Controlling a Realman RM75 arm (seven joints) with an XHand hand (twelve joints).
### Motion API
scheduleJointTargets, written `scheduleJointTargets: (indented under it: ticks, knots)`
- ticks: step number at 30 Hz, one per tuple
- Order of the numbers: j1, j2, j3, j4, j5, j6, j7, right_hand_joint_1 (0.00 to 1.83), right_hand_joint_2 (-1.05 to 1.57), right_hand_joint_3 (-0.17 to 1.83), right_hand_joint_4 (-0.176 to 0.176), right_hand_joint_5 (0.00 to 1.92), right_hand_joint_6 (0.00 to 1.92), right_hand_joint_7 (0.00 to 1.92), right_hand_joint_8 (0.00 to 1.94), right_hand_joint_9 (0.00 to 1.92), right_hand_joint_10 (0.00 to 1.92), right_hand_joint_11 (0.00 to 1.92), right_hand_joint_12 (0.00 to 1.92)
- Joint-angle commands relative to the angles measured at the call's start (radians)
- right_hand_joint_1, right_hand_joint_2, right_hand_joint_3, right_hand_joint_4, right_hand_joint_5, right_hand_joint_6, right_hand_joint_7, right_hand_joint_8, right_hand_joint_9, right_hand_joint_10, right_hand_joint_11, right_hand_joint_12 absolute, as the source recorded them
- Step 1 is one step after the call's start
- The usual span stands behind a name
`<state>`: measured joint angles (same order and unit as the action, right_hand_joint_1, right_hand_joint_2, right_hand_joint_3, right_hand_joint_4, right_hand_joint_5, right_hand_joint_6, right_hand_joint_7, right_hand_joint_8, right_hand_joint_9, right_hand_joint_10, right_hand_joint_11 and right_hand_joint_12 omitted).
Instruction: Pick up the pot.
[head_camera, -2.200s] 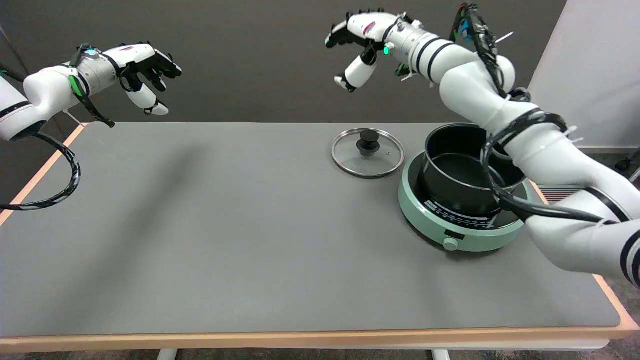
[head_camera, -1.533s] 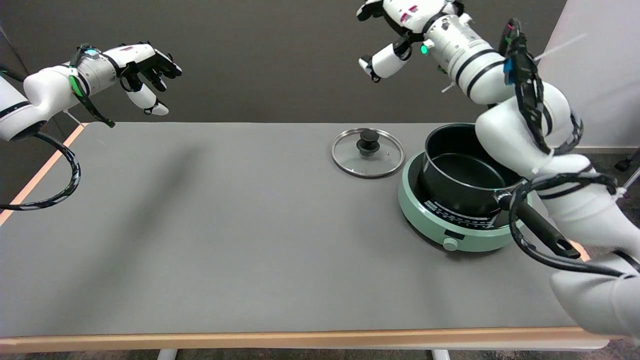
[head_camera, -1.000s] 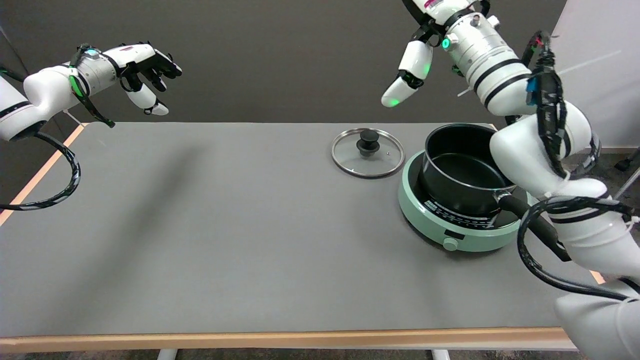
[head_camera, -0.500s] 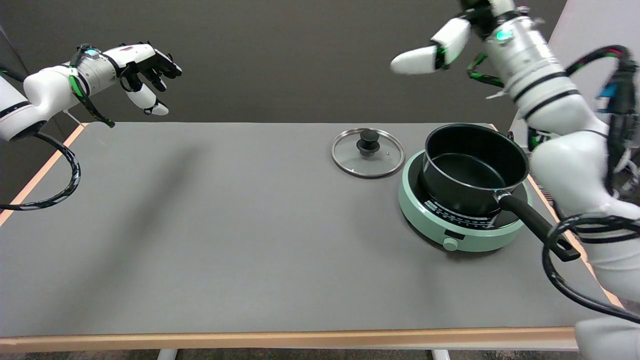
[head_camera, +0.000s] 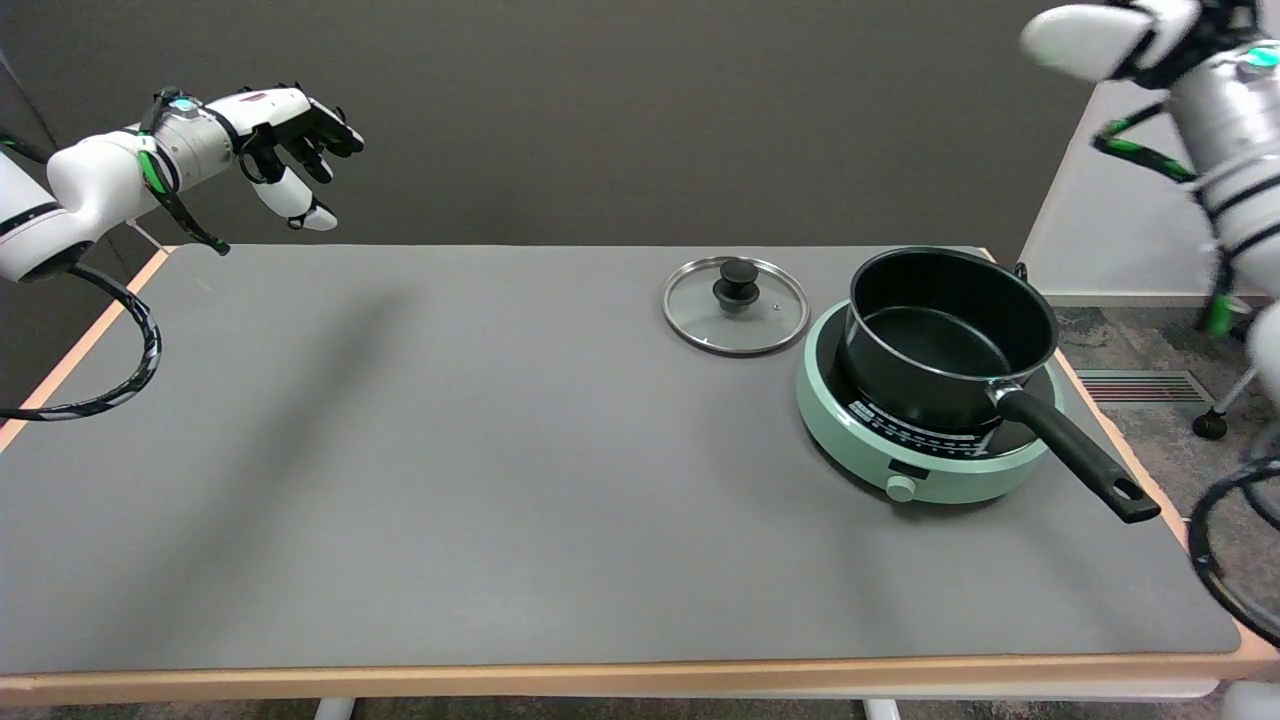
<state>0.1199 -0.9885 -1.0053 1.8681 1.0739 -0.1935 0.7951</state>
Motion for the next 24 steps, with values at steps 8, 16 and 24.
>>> scheduleJointTargets:
  ticks: [8, 16, 24]
  knots:
    - [-0.399, -0.055, 0.569, 0.002, 0.522, -0.163, -0.121, 0.95, -0.27, 0.62, -0.153, 0.00, 0.00, 0.00, 0.00, 0.00, 0.00, 0.00, 0.00]
    - [-0.400, -0.228, 0.638, 0.010, 0.828, -0.171, -0.671, 1.03, -0.25, 0.56, -0.176, 0.01, 0.01, 0.01, 0.01, 0.01, 0.01, 0.01, 0.01]
    - [-0.291, -0.350, 0.551, 0.010, 1.042, -0.222, -1.227, 1.14, -0.23, 0.57, -0.176, 0.00, 0.00, 0.00, 0.00, 0.00, 0.00, 0.00, 0.00]
